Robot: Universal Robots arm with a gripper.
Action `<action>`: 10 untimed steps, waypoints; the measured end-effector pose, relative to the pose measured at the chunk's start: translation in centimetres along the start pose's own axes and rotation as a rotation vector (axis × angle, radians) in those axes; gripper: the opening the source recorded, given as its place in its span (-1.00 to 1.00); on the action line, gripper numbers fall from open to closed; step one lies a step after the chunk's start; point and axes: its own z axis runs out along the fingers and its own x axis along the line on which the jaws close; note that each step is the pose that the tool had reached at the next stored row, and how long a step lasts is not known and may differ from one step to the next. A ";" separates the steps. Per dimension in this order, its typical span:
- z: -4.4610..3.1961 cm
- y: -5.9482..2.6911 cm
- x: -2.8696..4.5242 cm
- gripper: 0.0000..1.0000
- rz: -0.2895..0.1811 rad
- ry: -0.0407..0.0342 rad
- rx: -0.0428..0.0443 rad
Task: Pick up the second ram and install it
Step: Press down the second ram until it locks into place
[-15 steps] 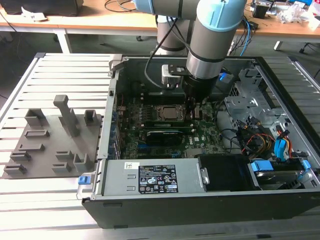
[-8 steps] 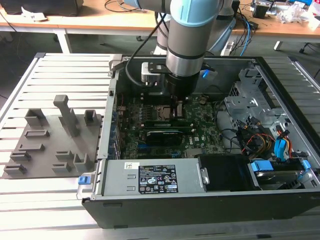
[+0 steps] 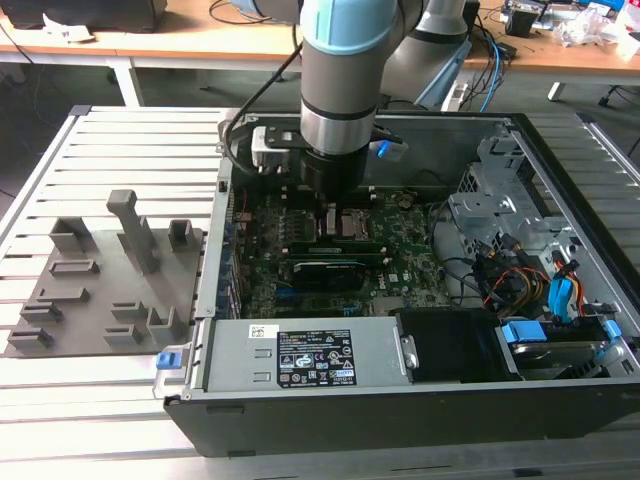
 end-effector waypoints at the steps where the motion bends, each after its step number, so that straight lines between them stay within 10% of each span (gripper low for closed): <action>1: 0.10 0.04 0.00 -0.79 0.000 0.0000 -0.0001; 10: -0.71 -0.62 -0.05 -0.79 0.000 -0.0018 -0.0012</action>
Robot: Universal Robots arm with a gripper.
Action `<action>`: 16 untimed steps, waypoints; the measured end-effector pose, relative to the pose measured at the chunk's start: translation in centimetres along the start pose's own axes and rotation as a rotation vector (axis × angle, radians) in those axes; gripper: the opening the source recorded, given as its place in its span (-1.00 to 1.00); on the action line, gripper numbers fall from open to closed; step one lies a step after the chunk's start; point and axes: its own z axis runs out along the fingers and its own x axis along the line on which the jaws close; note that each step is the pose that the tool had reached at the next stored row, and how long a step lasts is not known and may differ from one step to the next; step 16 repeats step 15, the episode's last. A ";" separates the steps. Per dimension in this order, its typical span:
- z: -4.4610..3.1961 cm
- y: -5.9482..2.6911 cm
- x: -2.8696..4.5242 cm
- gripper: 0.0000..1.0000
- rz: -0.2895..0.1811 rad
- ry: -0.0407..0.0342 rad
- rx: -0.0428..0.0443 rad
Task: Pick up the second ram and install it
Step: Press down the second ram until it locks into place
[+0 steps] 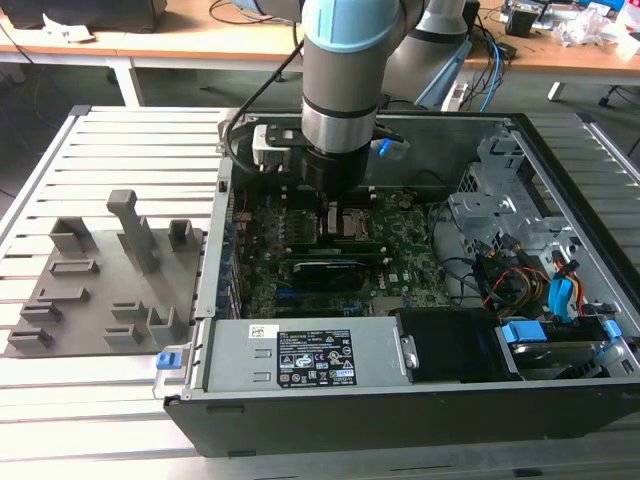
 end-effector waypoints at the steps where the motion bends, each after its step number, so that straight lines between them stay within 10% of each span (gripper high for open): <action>1: -0.49 -0.13 -0.02 -0.79 0.000 -0.0001 -0.0005; 7: -5.34 -0.17 -0.21 -0.79 0.000 0.0001 -0.0009; 16: -5.50 -0.17 -0.22 -0.79 0.000 0.0001 -0.0008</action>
